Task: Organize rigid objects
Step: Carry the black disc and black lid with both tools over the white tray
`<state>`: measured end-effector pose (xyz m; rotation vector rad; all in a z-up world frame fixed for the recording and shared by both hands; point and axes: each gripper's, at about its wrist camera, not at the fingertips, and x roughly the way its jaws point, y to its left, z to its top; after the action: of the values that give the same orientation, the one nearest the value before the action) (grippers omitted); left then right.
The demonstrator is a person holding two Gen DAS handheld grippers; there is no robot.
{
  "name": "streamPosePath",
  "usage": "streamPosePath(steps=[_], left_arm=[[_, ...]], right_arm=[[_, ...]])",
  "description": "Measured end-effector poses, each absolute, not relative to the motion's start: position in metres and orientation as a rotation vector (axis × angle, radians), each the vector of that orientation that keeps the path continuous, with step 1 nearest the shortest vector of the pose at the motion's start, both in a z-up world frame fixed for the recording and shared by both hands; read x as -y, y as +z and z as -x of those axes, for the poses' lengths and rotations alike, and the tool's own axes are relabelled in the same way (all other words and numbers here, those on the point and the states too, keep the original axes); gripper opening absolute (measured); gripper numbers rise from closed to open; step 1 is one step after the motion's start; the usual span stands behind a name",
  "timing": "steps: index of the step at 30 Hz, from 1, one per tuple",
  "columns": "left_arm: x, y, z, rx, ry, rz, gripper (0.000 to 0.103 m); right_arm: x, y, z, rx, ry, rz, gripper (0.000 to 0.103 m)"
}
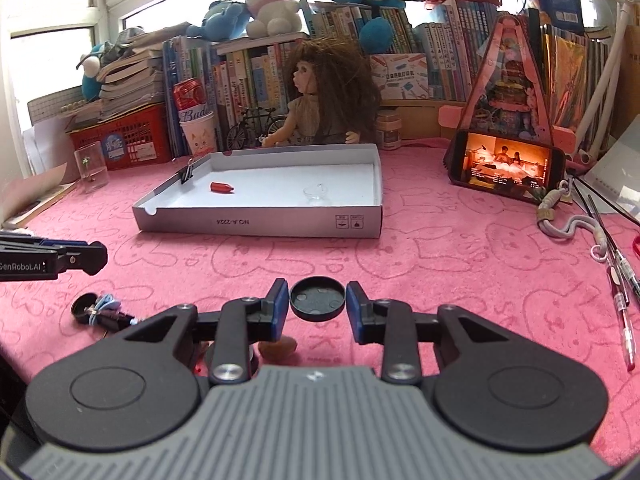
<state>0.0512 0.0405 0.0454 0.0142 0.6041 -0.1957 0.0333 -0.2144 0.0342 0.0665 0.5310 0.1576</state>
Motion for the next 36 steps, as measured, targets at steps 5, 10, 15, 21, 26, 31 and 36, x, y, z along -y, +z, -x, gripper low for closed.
streamPosePath(steps=[5,10,15,21,26,31,36], left_arm=[[-0.04,0.052,-0.07,-0.607,-0.193,0.007,0.03],[-0.04,0.063,-0.091,-0.609,-0.194,0.045,0.03],[-0.036,0.071,-0.116,-0.598,-0.178,0.054,0.03],[-0.029,0.072,-0.152,-0.618,-0.173,0.082,0.03],[-0.024,0.064,-0.185,-0.665,-0.157,0.103,0.03],[-0.02,0.057,-0.211,-0.681,-0.14,0.101,0.03],[-0.013,0.048,-0.231,-0.699,-0.128,0.086,0.03]], right_arm=[[0.216,0.038,-0.054,-0.566,0.132,-0.095,0.036],[0.217,0.046,-0.072,-0.558,0.129,-0.11,0.036],[0.219,0.055,-0.094,-0.55,0.14,-0.141,0.036],[0.218,0.062,-0.127,-0.558,0.146,-0.163,0.036],[0.217,0.061,-0.154,-0.587,0.159,-0.185,0.036],[0.207,0.052,-0.177,-0.609,0.157,-0.158,0.036],[0.197,0.043,-0.197,-0.635,0.153,-0.134,0.036]])
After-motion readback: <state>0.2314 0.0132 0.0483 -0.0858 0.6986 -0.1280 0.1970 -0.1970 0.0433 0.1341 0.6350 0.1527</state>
